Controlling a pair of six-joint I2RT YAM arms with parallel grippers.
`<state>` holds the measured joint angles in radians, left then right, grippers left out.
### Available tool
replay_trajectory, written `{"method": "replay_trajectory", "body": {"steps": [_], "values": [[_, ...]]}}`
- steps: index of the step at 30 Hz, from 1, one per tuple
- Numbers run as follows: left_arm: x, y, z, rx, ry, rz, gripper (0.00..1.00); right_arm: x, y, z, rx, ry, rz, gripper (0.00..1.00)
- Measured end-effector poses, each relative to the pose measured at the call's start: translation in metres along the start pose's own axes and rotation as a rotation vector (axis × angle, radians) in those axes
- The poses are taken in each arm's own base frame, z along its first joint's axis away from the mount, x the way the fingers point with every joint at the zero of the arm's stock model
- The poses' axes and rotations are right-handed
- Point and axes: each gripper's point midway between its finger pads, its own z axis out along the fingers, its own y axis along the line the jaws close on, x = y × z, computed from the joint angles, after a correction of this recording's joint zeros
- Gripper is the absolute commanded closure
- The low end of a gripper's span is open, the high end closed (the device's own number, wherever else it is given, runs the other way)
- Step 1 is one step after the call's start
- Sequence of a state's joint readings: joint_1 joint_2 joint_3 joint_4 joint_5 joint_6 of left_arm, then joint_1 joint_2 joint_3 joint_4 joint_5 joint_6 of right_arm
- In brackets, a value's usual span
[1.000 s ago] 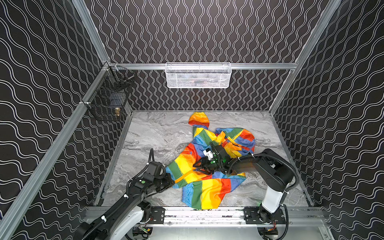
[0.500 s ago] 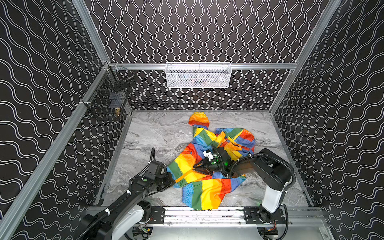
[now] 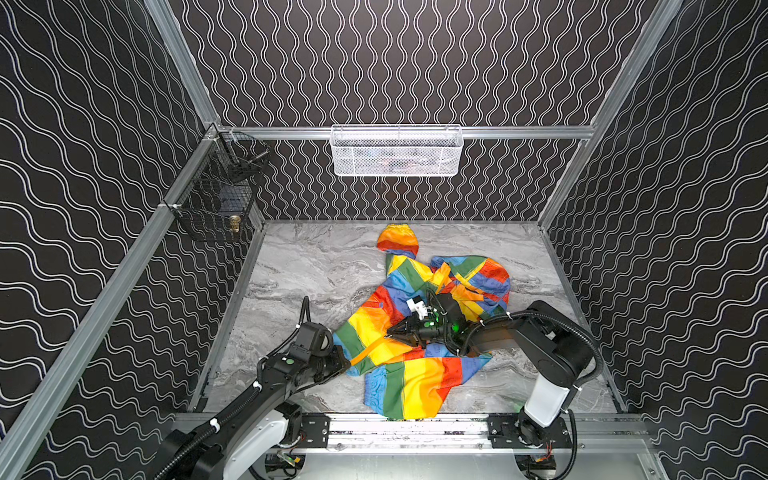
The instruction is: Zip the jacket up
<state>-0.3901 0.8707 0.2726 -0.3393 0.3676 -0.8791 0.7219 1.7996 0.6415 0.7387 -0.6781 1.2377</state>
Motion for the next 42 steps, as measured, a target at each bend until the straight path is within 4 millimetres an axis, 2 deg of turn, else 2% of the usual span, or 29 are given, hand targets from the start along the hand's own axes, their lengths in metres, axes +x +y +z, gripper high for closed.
{"method": "replay_trajectory", "body": {"steps": [4,9,13,16,23,26,35,42], "values": [[0.001,0.001,0.000,0.001,-0.001,0.001,1.00,0.000,-0.003,0.001,0.006,0.003,0.005,0.83],[0.000,0.000,-0.001,0.006,-0.005,0.003,1.00,0.000,-0.008,0.003,0.017,0.006,0.015,0.99],[0.000,-0.002,-0.003,0.011,-0.010,0.005,1.00,-0.002,-0.009,0.002,0.037,0.000,0.012,1.00],[-0.002,-0.007,-0.007,0.023,-0.021,0.012,1.00,-0.009,0.003,-0.005,0.047,-0.018,-0.013,1.00],[-0.022,-0.039,-0.022,0.100,-0.085,0.065,1.00,-0.043,0.034,-0.028,0.133,-0.114,-0.141,1.00],[-0.029,-0.045,-0.028,0.095,-0.103,0.075,1.00,-0.069,0.040,-0.043,0.216,-0.193,-0.200,1.00],[-0.050,-0.071,-0.049,0.088,-0.159,0.159,1.00,-0.121,0.020,-0.092,0.429,-0.333,-0.244,1.00],[-0.061,-0.073,-0.057,0.034,-0.183,0.201,1.00,-0.154,0.011,-0.121,0.528,-0.416,-0.246,1.00]]}}
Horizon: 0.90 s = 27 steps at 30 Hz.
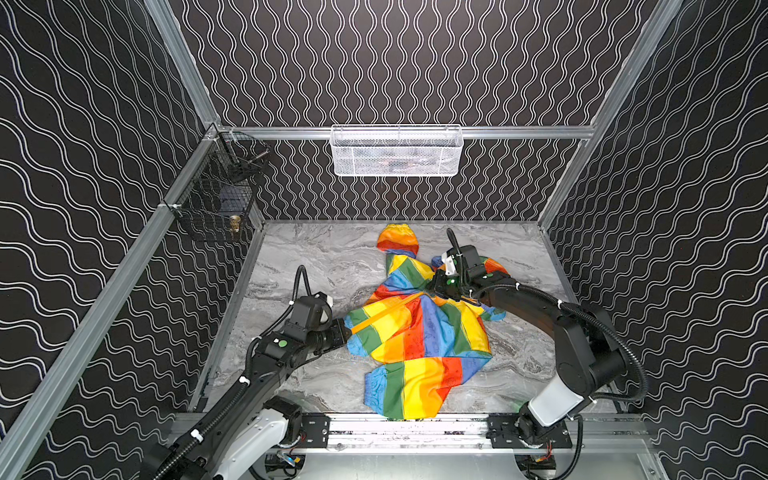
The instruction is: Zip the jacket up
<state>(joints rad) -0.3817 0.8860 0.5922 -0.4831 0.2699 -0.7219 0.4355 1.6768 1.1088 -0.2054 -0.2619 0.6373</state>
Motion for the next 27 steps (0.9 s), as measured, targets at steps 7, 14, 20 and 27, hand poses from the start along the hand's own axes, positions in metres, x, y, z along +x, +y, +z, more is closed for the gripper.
{"method": "replay_trajectory", "body": {"steps": [7,14,20,27], "values": [[-0.021,-0.002,-0.006,-0.037,-0.036,0.042,1.00,-0.043,-0.032,-0.005,0.096,-0.076,0.034,1.00],[-0.037,0.006,-0.009,-0.088,-0.054,0.056,1.00,-0.078,-0.059,-0.016,0.170,-0.150,0.070,1.00],[-0.062,0.015,-0.015,-0.124,-0.086,0.050,1.00,-0.110,-0.081,-0.028,0.201,-0.203,0.109,1.00],[-0.092,0.026,-0.018,-0.147,-0.108,0.026,1.00,-0.136,-0.096,-0.045,0.213,-0.252,0.144,1.00]]}}
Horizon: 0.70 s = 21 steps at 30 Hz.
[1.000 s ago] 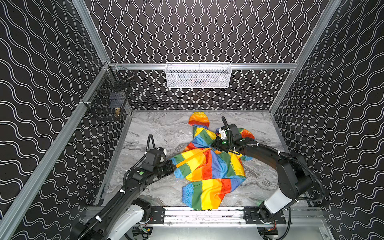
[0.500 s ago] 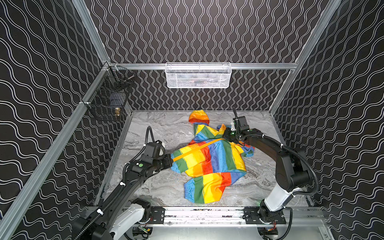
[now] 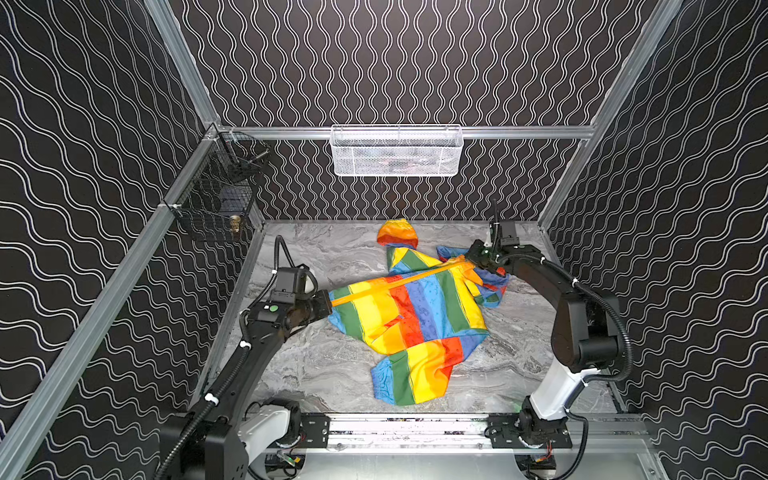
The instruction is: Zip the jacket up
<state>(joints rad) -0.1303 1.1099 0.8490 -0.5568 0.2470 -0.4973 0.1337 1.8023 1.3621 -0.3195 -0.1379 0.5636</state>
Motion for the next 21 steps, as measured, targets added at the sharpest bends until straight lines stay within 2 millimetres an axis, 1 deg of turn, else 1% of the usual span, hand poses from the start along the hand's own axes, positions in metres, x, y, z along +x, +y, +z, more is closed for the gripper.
{"method": "replay_trajectory", "body": {"steps": [4,6,9,11,13,15,16,18,20,21], "values": [[-0.017,-0.004,0.005,0.011,0.006,0.008,1.00,-0.008,0.000,-0.004,-0.011,-0.005,0.007,1.00],[-0.028,-0.008,0.009,0.013,0.003,0.013,1.00,-0.011,0.002,-0.006,-0.021,-0.009,0.005,1.00],[-0.049,-0.020,0.012,0.040,-0.003,0.022,1.00,-0.018,0.011,-0.010,-0.057,-0.014,0.000,1.00],[-0.069,-0.034,0.013,0.068,-0.016,0.040,1.00,-0.029,0.023,-0.019,-0.089,-0.031,-0.010,1.00],[-0.095,-0.050,0.009,0.097,-0.048,0.062,1.00,-0.048,0.038,-0.034,-0.132,-0.071,-0.023,1.00],[-0.129,-0.072,-0.004,0.141,-0.105,0.089,1.00,-0.074,0.056,-0.059,-0.184,-0.135,-0.039,1.00],[-0.142,-0.082,-0.011,0.159,-0.132,0.101,1.00,-0.086,0.063,-0.072,-0.205,-0.169,-0.043,1.00],[-0.172,-0.105,-0.034,0.202,-0.201,0.132,1.00,-0.112,0.078,-0.106,-0.261,-0.244,-0.056,1.00],[-0.193,-0.123,-0.057,0.235,-0.267,0.166,1.00,-0.128,0.088,-0.137,-0.302,-0.306,-0.069,1.00],[-0.200,-0.130,-0.067,0.249,-0.293,0.179,1.00,-0.134,0.094,-0.155,-0.326,-0.341,-0.079,1.00]]}}
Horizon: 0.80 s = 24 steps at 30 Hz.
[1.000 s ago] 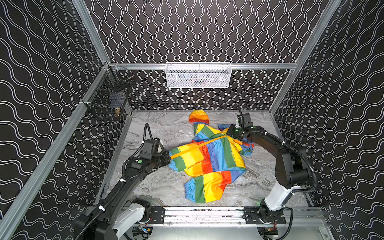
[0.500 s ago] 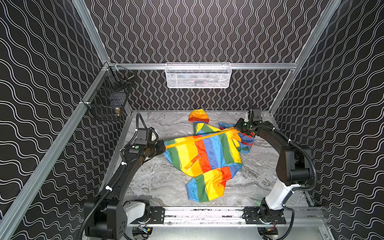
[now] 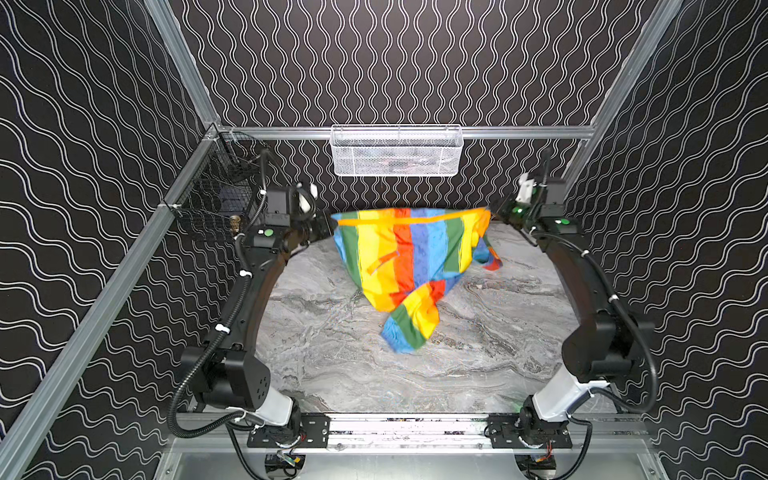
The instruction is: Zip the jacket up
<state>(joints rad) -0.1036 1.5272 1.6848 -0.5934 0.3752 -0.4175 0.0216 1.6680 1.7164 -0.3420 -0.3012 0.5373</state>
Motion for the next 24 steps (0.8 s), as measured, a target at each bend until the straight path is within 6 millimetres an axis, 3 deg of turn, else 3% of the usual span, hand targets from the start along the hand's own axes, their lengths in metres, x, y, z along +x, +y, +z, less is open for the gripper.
{"method": "replay_trajectory", "body": {"steps": [3,6,8,10,15,17,19,21,22,24], "values": [[-0.008,-0.009,-0.014,0.016,-0.037,0.020,1.00,-0.022,0.022,-0.028,-0.059,-0.073,-0.040,1.00],[0.024,0.003,-0.016,0.001,0.005,0.001,1.00,-0.010,0.026,-0.040,-0.096,-0.073,-0.068,1.00],[0.056,0.017,-0.011,-0.013,0.056,-0.023,1.00,0.017,0.010,-0.037,-0.084,-0.022,-0.053,1.00],[0.098,0.035,-0.005,-0.032,0.130,-0.063,1.00,0.059,-0.019,-0.029,-0.043,0.066,-0.014,1.00],[0.203,0.077,-0.003,-0.096,0.289,-0.181,1.00,0.188,-0.104,-0.031,0.105,0.318,0.119,1.00],[0.233,0.089,-0.004,-0.122,0.339,-0.204,1.00,0.228,-0.129,-0.038,0.161,0.394,0.170,1.00],[0.256,0.101,-0.003,-0.152,0.379,-0.225,1.00,0.251,-0.142,-0.042,0.194,0.438,0.195,1.00],[0.276,0.113,0.001,-0.184,0.420,-0.246,0.90,0.260,-0.150,-0.040,0.210,0.460,0.205,0.94],[0.287,0.119,0.003,-0.203,0.440,-0.265,0.84,0.264,-0.154,-0.038,0.217,0.469,0.206,0.88],[0.305,0.130,0.004,-0.233,0.474,-0.281,0.63,0.270,-0.160,-0.036,0.234,0.488,0.213,0.62]]}}
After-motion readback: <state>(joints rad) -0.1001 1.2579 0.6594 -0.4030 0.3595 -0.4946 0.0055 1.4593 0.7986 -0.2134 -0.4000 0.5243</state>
